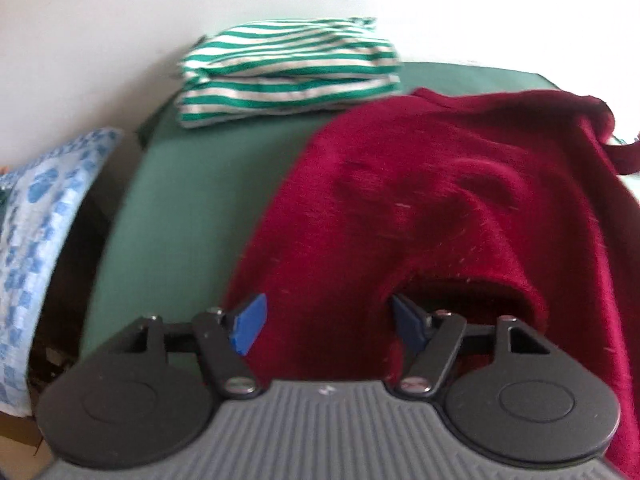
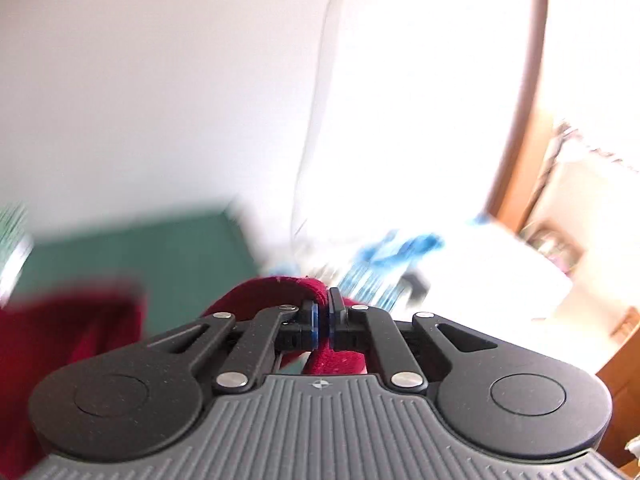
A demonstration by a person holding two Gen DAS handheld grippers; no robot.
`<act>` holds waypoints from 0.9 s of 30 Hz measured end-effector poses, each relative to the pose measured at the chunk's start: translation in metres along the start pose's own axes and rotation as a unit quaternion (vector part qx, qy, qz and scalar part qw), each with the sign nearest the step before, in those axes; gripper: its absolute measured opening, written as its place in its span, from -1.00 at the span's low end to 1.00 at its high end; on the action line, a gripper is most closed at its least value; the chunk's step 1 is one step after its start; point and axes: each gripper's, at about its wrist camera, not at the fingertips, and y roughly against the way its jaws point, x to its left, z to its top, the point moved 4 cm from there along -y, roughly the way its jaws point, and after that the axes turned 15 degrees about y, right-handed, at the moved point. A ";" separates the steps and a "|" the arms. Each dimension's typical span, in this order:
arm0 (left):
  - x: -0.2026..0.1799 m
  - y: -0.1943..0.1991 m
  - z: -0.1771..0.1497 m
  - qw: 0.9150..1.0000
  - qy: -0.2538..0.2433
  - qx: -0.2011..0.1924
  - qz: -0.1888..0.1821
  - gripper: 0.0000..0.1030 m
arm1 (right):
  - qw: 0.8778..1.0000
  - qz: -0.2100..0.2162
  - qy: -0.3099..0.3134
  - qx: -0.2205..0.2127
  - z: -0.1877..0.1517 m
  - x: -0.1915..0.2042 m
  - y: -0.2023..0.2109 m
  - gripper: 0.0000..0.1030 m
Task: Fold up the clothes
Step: 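Lay the red sweater flat on the green table with both grippers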
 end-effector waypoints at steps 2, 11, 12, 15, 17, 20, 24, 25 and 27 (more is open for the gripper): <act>0.008 -0.008 0.008 0.999 -0.020 -0.021 0.036 0.64 | 0.999 -0.030 0.014 0.007 0.018 -0.007 -0.016 -0.23; 0.053 -0.019 0.084 0.992 -0.041 -0.048 0.109 0.25 | 0.990 0.091 0.097 0.055 -0.040 0.063 0.042 0.28; 0.054 -0.006 0.084 0.994 -0.044 -0.046 0.088 0.25 | 0.984 0.132 0.094 0.069 -0.055 0.075 0.053 0.27; 0.049 0.039 0.066 0.997 -0.055 -0.048 0.028 0.50 | 0.958 0.251 0.083 0.110 -0.099 0.109 0.087 0.28; 0.038 0.071 0.034 0.998 -0.058 -0.030 -0.023 0.66 | 0.940 0.301 0.072 0.144 -0.133 0.116 0.099 0.28; 0.017 0.106 -0.023 0.996 -0.064 0.006 -0.068 0.59 | 0.920 0.338 0.060 0.189 -0.165 0.126 0.116 0.28; -0.011 0.139 -0.097 0.988 -0.050 0.077 -0.122 0.58 | 0.906 0.360 0.035 0.220 -0.192 0.136 0.120 0.30; -0.017 0.145 -0.113 0.986 -0.045 0.095 -0.132 0.59 | 0.900 0.372 0.028 0.224 -0.196 0.138 0.119 0.30; -0.029 0.156 -0.140 0.986 -0.044 0.098 -0.126 0.63 | 0.898 0.386 0.028 0.210 -0.197 0.143 0.120 0.32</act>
